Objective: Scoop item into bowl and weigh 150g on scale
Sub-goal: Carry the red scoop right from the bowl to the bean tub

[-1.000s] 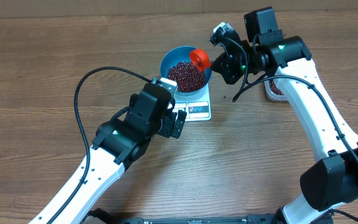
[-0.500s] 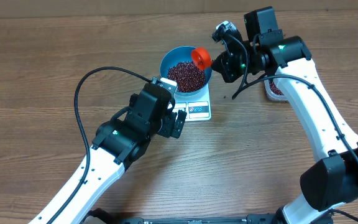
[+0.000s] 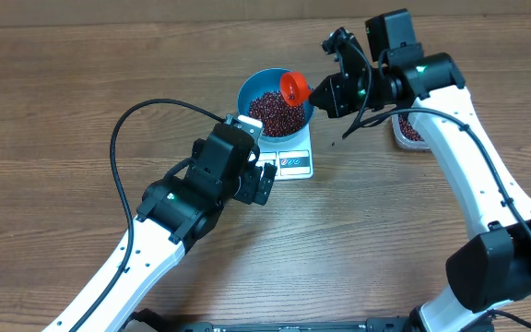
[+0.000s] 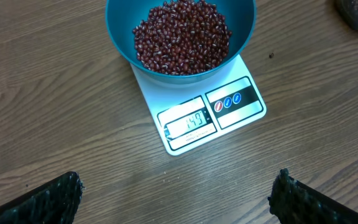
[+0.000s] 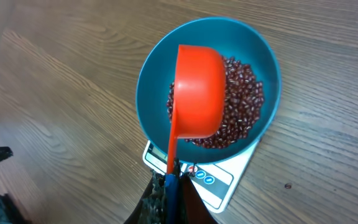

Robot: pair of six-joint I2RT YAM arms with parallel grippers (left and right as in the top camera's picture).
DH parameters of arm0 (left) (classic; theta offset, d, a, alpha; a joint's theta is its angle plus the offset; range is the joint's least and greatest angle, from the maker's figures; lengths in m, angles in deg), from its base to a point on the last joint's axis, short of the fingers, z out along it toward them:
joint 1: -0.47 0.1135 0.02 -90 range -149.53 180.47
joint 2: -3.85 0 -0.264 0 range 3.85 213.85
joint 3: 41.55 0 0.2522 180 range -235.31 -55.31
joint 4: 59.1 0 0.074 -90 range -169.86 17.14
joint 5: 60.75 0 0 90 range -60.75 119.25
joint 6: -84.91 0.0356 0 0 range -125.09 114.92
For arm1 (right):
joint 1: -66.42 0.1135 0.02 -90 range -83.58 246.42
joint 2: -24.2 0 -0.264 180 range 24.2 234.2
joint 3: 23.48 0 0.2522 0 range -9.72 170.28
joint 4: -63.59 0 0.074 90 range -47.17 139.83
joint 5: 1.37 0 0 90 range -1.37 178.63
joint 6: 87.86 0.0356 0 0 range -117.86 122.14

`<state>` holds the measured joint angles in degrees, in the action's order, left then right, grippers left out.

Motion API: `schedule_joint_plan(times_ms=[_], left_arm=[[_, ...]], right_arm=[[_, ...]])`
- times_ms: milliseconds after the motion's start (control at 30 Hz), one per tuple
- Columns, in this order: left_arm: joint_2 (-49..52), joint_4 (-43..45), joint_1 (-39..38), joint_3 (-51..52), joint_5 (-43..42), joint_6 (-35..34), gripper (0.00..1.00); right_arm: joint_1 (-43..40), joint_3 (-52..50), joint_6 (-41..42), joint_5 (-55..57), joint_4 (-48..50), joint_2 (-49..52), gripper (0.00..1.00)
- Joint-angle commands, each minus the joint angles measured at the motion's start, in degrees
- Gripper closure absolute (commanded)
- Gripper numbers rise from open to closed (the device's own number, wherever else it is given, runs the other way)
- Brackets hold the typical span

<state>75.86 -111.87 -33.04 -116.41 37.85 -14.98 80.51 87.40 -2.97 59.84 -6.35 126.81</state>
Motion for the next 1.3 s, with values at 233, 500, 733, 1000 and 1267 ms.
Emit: schedule_joint_plan(times_ms=[233, 500, 733, 1000, 1267], left_arm=[[0.0, 0.0, 0.3, 0.3, -0.6, 0.9, 0.00], [0.0, 0.0, 0.3, 0.3, -0.6, 0.9, 0.00], [0.0, 0.0, 0.3, 0.3, -0.6, 0.9, 0.00], [0.0, 0.0, 0.3, 0.3, -0.6, 0.9, 0.00], [0.0, 0.0, 0.3, 0.3, -0.6, 0.9, 0.00]], right_arm=[[-9.9, 1.6, 1.0, -1.7, -0.2, -8.0, 0.96], [-20.3, 1.6, 0.8, 5.3, -5.7, -10.6, 0.96], [-26.8, 1.6, -4.9, 8.4, -11.4, -10.6, 0.96], [-26.8, 1.6, -14.3, 20.7, -15.6, -10.6, 0.96], [-23.4, 1.6, -14.7, 36.6, -16.1, -10.6, 0.96]])
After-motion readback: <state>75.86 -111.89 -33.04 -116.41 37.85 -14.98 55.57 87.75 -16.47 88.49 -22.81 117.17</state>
